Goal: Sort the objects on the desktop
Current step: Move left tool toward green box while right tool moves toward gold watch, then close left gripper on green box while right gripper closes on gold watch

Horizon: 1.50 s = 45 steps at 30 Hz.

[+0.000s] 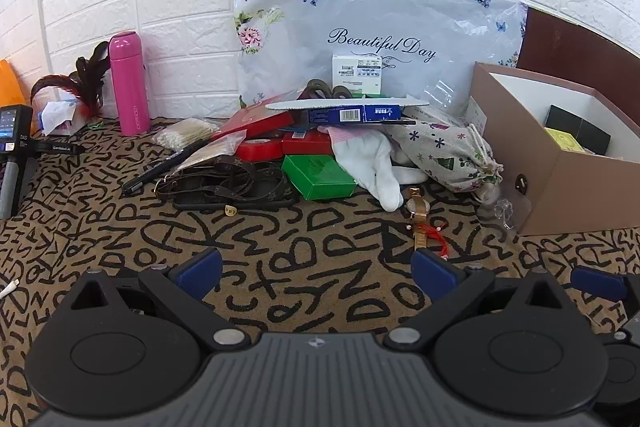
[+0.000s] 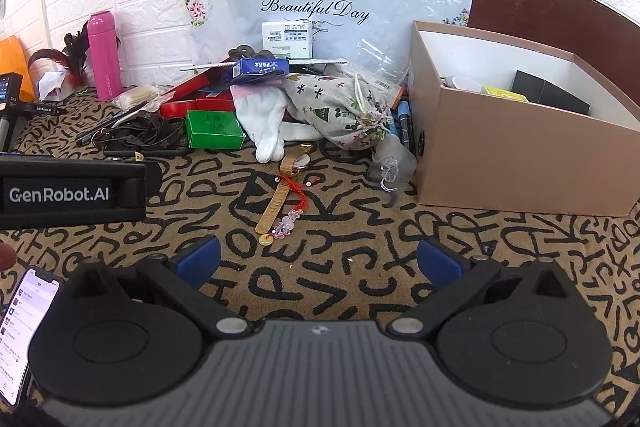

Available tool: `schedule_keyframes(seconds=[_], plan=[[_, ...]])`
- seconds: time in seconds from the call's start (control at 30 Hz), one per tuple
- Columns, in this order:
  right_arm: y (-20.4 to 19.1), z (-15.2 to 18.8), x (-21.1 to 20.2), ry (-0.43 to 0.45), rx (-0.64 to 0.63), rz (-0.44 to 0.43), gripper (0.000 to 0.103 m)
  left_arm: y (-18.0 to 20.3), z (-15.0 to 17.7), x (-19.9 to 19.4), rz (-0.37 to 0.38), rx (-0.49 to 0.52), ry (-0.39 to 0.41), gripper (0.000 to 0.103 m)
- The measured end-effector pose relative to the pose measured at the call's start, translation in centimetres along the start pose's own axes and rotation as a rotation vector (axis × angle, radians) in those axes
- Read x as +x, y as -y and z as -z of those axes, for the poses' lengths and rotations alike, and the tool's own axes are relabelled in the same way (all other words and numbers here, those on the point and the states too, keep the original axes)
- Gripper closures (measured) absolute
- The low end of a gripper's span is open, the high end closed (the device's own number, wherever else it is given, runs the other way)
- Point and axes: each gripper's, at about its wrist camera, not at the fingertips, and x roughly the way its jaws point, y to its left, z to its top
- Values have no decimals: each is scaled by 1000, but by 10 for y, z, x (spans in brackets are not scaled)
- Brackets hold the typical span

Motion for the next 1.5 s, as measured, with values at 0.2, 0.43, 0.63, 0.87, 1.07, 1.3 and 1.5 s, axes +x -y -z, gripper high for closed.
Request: schedule_keyframes(seconds=[0.2, 0.43, 0.63, 0.87, 1.07, 1.3, 1.5], plan=[[-5, -3, 12, -12, -14, -13, 1, -6, -3, 12, 3, -6, -23, 0], [-11, -9, 29, -21, -32, -29, 1, -16, -4, 28, 34, -16, -56, 0], [-17, -17, 47, -7, -60, -84, 1, -33, -13, 44, 35, -31, -59, 0], [-21, -26, 75, 5, -78, -105, 2, -40, -31, 78, 83, -35, -72, 1], [-16, -31, 98, 22, -89, -82, 2, -34, -41, 124, 141, -88, -126, 17], [-13, -44, 122, 40, -101, -74, 32, -34, -53, 154, 165, -187, -145, 30], [-10, -48, 144, -10, -99, -82, 44, -29, -59, 161, 192, -212, -131, 29]])
